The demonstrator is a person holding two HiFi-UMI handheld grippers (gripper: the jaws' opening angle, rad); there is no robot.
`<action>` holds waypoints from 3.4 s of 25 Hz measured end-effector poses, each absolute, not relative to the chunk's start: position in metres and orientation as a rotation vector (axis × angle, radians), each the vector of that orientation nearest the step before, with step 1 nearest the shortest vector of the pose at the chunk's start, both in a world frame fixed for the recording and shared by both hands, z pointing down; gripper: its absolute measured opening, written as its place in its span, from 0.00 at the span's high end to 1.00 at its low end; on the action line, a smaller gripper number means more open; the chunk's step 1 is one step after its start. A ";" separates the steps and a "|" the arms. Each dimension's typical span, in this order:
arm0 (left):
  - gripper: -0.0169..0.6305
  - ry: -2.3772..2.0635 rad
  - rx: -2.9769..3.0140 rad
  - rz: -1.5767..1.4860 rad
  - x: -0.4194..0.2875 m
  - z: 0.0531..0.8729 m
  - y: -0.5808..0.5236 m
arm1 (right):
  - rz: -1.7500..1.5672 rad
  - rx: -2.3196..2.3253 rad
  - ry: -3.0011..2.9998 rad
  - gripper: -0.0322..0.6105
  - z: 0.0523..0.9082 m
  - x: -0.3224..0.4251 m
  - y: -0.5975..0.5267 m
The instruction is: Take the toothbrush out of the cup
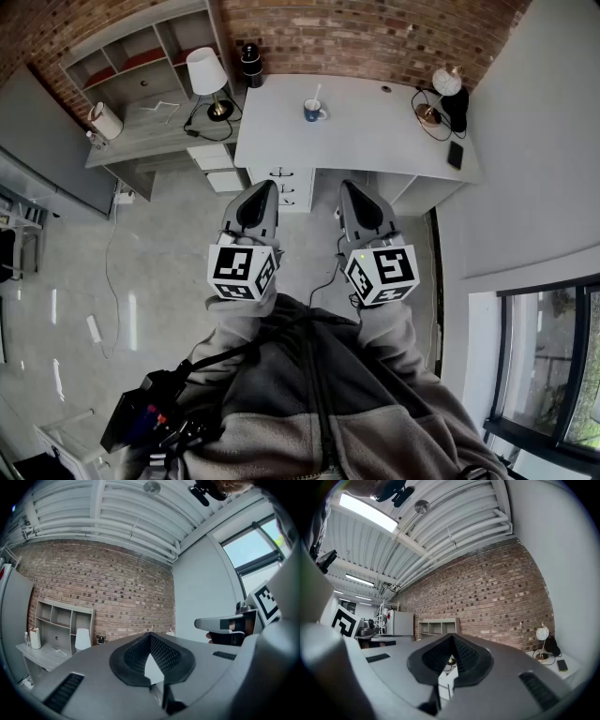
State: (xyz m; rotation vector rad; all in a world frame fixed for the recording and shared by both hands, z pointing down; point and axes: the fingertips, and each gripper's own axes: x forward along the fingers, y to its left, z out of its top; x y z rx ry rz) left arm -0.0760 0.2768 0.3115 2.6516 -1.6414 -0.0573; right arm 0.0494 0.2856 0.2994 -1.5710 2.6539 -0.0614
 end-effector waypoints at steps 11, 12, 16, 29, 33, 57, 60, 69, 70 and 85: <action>0.97 -1.655 2.645 -0.048 -0.058 0.305 0.276 | -0.023 -1.550 2.699 0.95 0.293 0.058 0.283; 0.97 -1.667 2.644 -0.047 -0.047 0.310 0.282 | -0.018 -1.538 2.700 0.95 0.299 0.068 0.289; 0.97 -1.703 2.637 -0.045 -0.015 0.325 0.301 | -0.010 -1.481 2.720 0.95 0.315 0.098 0.307; 0.97 -1.679 2.602 -0.029 -0.022 0.339 0.306 | -0.124 -1.468 2.777 0.95 0.337 0.094 0.318; 0.97 -1.658 2.621 -0.034 -0.017 0.345 0.303 | -0.136 -1.454 2.771 0.95 0.344 0.098 0.320; 0.97 -1.650 2.502 0.035 -0.091 0.398 0.053 | -0.284 -1.555 2.728 0.95 0.387 0.067 0.072; 0.97 -1.619 2.502 0.062 -0.092 0.405 0.021 | -0.313 -1.573 2.729 0.95 0.393 0.063 0.039; 0.97 -1.526 2.491 0.115 -0.102 0.425 -0.074 | -0.382 -1.621 2.755 0.95 0.409 0.042 -0.055; 0.97 -1.511 2.490 0.121 -0.103 0.428 -0.082 | -0.389 -1.626 2.758 0.95 0.412 0.041 -0.064; 0.97 -1.318 2.448 0.192 -0.089 0.471 -0.160 | -0.586 -1.760 2.807 0.95 0.453 0.045 -0.120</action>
